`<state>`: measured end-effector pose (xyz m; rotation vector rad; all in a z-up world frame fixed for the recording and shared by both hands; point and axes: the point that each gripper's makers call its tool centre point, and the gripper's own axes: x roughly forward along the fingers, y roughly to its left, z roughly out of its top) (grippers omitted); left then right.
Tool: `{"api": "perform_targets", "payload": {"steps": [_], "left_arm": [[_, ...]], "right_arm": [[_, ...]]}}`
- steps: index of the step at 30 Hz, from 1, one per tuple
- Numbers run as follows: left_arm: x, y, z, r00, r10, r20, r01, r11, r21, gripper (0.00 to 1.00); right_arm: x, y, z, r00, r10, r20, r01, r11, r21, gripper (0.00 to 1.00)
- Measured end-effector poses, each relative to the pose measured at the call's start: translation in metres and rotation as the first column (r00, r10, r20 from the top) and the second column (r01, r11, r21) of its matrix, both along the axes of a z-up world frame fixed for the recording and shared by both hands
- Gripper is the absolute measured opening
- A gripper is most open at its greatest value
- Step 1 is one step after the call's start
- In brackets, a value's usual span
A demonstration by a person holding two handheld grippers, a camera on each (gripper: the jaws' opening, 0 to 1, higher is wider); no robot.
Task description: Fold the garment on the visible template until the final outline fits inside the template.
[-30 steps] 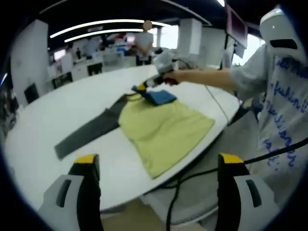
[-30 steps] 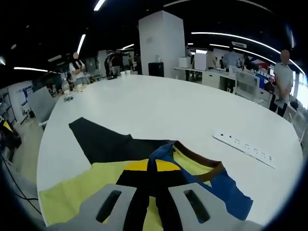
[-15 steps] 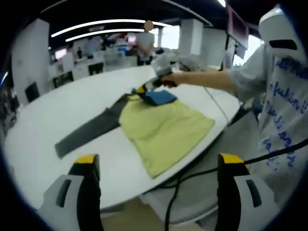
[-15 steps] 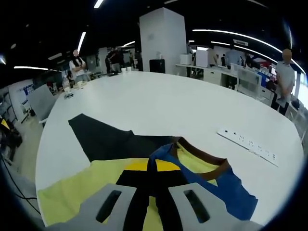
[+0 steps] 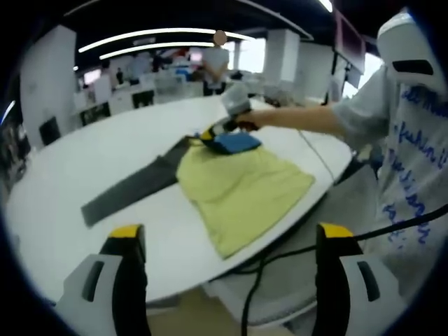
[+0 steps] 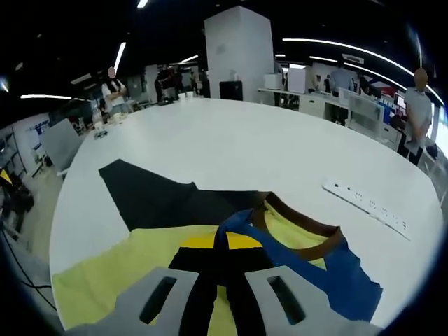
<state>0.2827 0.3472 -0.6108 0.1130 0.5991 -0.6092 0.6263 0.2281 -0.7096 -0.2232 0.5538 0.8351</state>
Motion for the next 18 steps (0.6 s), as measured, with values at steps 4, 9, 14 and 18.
{"api": "perform_targets", "payload": {"steps": [4, 9, 14, 18], "left_arm": [[0.0, 0.0, 0.001, 1.0, 0.001, 0.002, -0.001, 1.0, -0.001, 0.97], [0.0, -0.001, 0.0, 1.0, 0.001, 0.0, -0.001, 1.0, -0.006, 0.97], [-0.001, -0.001, -0.002, 1.0, 0.004, -0.006, -0.004, 1.0, -0.008, 0.97], [-0.001, -0.001, -0.003, 1.0, 0.005, -0.011, -0.005, 1.0, -0.01, 0.96]], "right_arm": [[-0.001, 0.001, -0.004, 1.0, 0.002, -0.002, -0.002, 1.0, -0.005, 0.03], [0.002, 0.001, -0.009, 1.0, 0.003, -0.006, -0.003, 1.0, -0.012, 0.03], [0.002, 0.004, -0.012, 1.0, 0.005, -0.012, -0.005, 1.0, -0.014, 0.03], [0.003, 0.006, -0.016, 1.0, 0.003, -0.018, -0.003, 1.0, -0.018, 0.03]]}}
